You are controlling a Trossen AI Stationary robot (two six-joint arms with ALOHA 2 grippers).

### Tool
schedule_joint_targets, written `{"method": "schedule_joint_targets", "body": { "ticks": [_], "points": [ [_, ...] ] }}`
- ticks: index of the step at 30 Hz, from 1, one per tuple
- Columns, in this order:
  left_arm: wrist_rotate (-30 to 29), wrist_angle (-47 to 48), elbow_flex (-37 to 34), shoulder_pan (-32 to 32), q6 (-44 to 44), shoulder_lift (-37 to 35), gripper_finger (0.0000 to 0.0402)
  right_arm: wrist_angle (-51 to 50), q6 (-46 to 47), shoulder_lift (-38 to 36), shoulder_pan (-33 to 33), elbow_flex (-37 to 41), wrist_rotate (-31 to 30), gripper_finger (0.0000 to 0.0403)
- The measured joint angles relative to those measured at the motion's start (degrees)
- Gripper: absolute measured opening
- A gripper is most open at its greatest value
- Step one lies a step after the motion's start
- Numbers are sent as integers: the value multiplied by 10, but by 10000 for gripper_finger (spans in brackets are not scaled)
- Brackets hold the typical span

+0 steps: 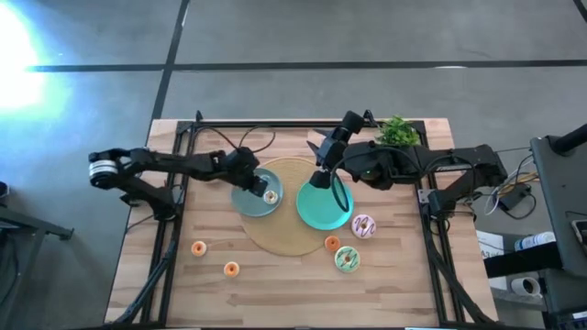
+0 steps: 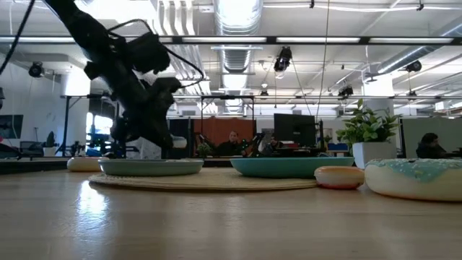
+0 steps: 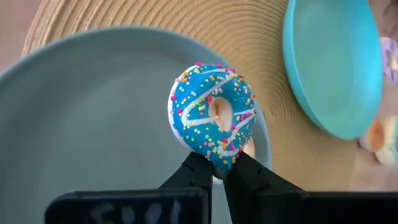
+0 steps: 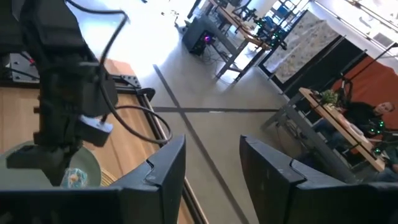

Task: Pick & Place donuts
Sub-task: Put the small blue donut on the light blue plate

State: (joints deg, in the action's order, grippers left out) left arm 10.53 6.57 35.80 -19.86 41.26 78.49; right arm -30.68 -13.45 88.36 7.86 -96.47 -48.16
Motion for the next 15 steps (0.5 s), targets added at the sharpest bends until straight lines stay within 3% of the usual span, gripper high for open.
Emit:
{"method": "schedule_joint_targets", "body": {
  "ticks": [6,15],
  "points": [
    [-2,24,31,-7,13,50,14,-5,3,0,0,1,0,137],
    [19,65,54,-7,50,71,99,-7,6,-1,0,2,0,138]
  ]
}}
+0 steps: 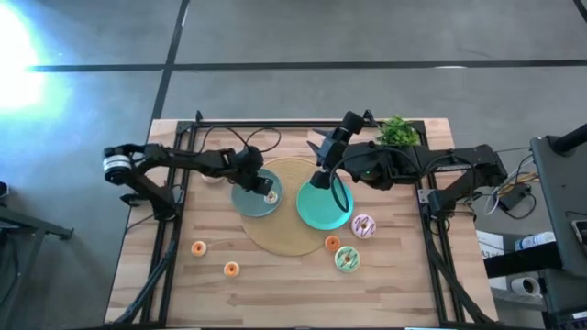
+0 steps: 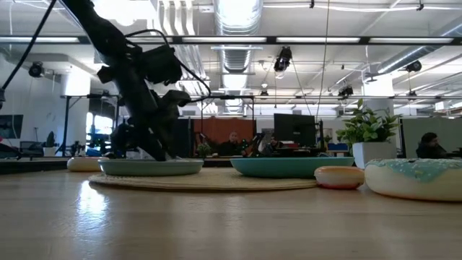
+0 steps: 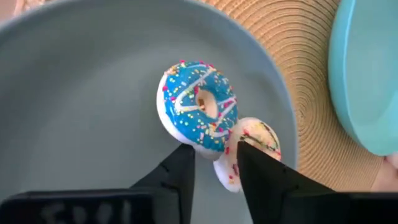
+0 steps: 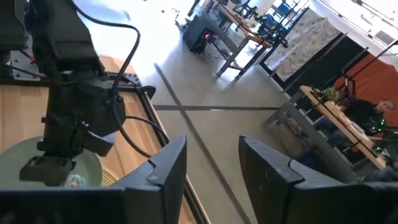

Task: Pick & Place donuts
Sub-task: Put the small blue donut on the light blue plate, then put the small red donut on the light blue plate

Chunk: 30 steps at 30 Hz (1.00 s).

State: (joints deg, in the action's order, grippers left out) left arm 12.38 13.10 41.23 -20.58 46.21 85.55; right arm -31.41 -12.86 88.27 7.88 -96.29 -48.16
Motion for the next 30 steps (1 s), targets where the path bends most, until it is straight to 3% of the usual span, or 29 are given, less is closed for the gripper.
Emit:
{"method": "schedule_joint_targets", "body": {
  "ticks": [6,13,21,25,30],
  "points": [
    [28,88,14,0,1,-45,110,0,-13,0,0,0,0,137],
    [58,205,40,19,-38,-154,110,3,-21,0,0,0,2,136],
    [67,357,35,163,-127,-266,108,3,-9,0,-2,2,7,135],
    [18,403,35,268,-58,-261,108,3,5,0,-8,4,21,130],
    [-29,481,33,360,121,-220,108,4,20,0,-14,8,44,127]
  ]
}}
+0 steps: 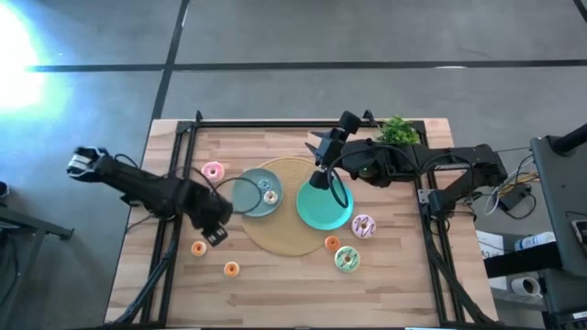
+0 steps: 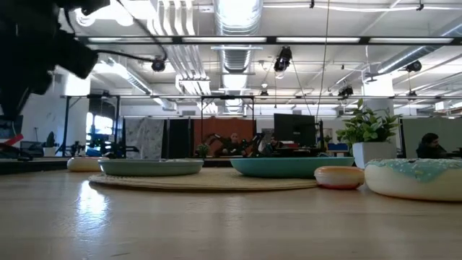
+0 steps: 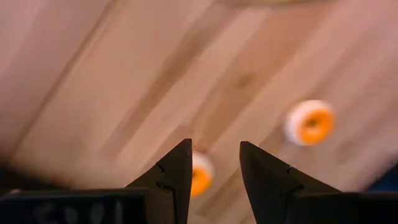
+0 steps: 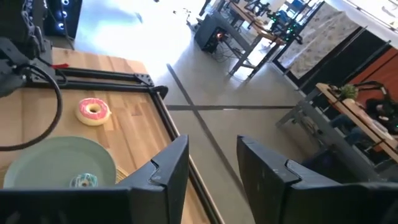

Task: Pick & Place donuts
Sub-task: Put the small red donut on the light blue plate

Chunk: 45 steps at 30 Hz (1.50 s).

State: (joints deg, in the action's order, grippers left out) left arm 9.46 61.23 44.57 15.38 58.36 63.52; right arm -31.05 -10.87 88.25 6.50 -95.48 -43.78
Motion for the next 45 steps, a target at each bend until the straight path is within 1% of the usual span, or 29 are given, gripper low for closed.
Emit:
{"method": "schedule_joint_targets", "body": {
  "ticks": [3,9,12,18,28,37,41,45],
  "points": [
    [-1,23,-1,37,84,20,108,1,0,0,0,3,3,129],
    [5,1,-19,93,219,46,107,2,3,0,-5,12,3,132],
    [19,-25,-32,113,265,58,107,3,7,0,-6,19,3,128],
    [19,-72,-48,153,348,81,108,3,9,0,-6,26,4,126],
    [20,-97,-49,185,419,126,108,5,-1,0,-7,26,5,131],
    [24,-110,-64,190,443,172,105,4,-25,0,-9,27,5,123],
    [31,-131,-69,190,445,184,88,4,-41,0,-10,27,5,124],
    [28,-138,-68,189,448,186,47,4,-44,0,-14,27,19,121]
  ]
}}
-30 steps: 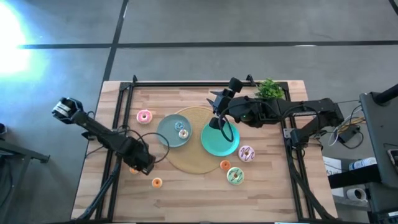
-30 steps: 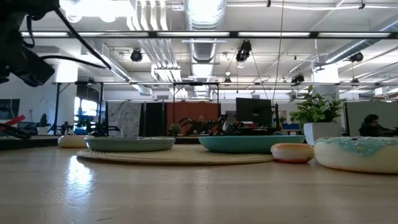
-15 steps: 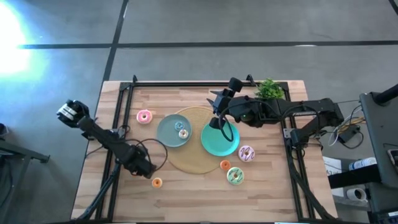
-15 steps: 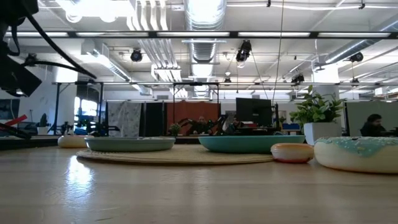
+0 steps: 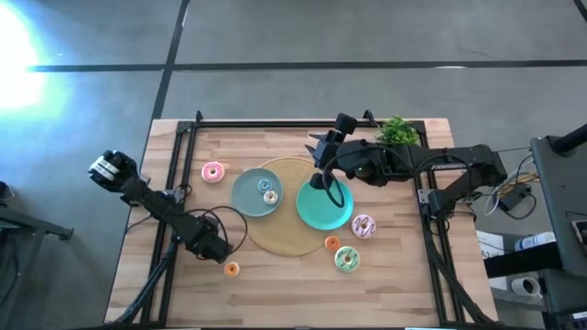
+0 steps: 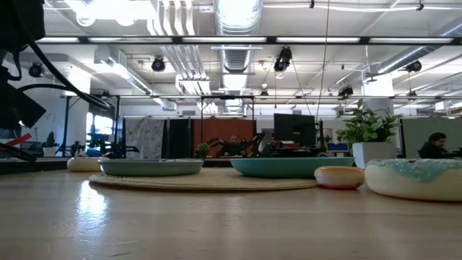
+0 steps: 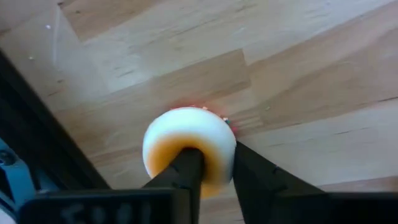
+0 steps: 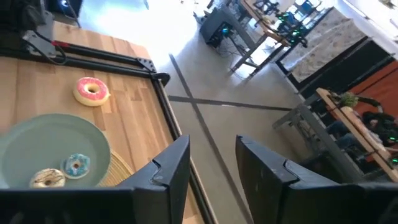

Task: Pick & Place donuts
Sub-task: Put the small red donut on the light blue plate

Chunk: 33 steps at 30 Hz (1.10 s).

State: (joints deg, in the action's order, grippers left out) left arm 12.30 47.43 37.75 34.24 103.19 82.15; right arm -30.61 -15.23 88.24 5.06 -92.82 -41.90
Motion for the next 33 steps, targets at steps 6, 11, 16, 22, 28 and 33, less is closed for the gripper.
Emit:
{"method": "schedule_joint_targets", "body": {
  "ticks": [6,11,16,22,28,33],
  "points": [
    [-50,-19,3,-17,-1,-47,4,0,15,0,-23,0,83,102],
    [-136,-185,4,-55,-134,-154,1,0,18,0,-53,5,214,85],
    [-162,-365,4,-114,-358,-260,1,9,18,14,-90,8,413,80],
    [-83,-485,4,-241,-460,-348,0,48,70,66,-118,4,571,94],
    [123,-609,4,-347,-449,-336,0,56,60,130,-123,-42,630,132],
    [221,-600,4,-377,-439,-305,0,55,-9,157,-118,-87,630,178]
  ]
}}
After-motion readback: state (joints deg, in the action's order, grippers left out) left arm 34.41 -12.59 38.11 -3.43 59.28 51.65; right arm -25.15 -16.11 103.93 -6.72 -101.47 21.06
